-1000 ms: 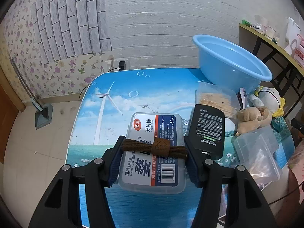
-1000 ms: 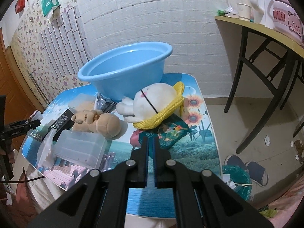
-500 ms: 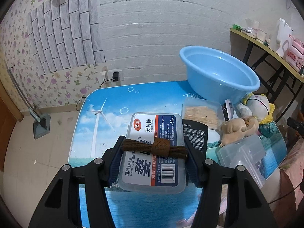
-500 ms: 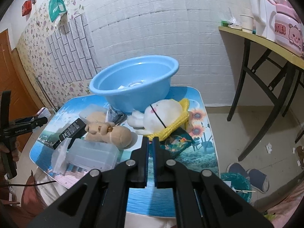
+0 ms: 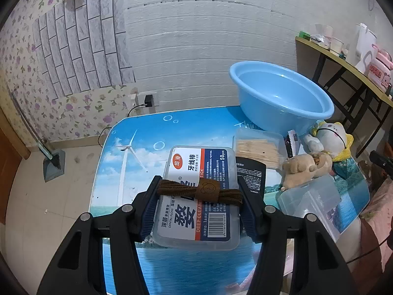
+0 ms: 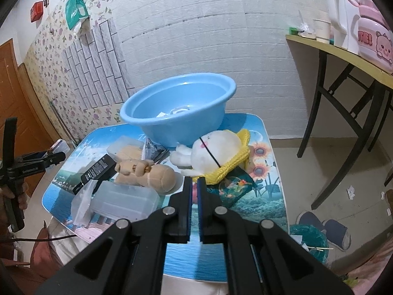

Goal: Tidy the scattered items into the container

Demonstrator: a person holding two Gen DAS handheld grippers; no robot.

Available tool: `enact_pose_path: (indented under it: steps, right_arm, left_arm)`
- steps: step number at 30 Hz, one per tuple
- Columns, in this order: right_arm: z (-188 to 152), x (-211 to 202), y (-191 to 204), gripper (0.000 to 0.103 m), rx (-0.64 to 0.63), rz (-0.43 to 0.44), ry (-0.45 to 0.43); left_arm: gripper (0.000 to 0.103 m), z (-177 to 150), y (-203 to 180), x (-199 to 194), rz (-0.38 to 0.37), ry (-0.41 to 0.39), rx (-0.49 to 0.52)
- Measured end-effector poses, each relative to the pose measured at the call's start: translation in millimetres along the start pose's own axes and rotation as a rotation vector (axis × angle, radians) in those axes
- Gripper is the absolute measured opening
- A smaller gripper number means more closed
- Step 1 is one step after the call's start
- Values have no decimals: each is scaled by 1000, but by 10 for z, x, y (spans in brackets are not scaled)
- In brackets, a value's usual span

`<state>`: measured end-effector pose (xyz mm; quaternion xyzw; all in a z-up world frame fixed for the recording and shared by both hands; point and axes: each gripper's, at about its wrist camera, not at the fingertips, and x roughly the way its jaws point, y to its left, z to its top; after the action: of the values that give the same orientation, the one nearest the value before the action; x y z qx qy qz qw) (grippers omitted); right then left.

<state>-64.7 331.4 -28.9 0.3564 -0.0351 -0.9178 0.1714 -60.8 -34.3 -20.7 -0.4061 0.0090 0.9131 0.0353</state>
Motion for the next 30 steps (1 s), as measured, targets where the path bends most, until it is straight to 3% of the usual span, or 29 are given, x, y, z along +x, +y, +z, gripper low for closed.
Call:
enact_pose_path:
  steps: [30]
  right_arm:
    - [-67, 10, -164, 4, 54, 22, 10]
  left_arm:
    - [57, -64, -74, -8, -1, 2, -5]
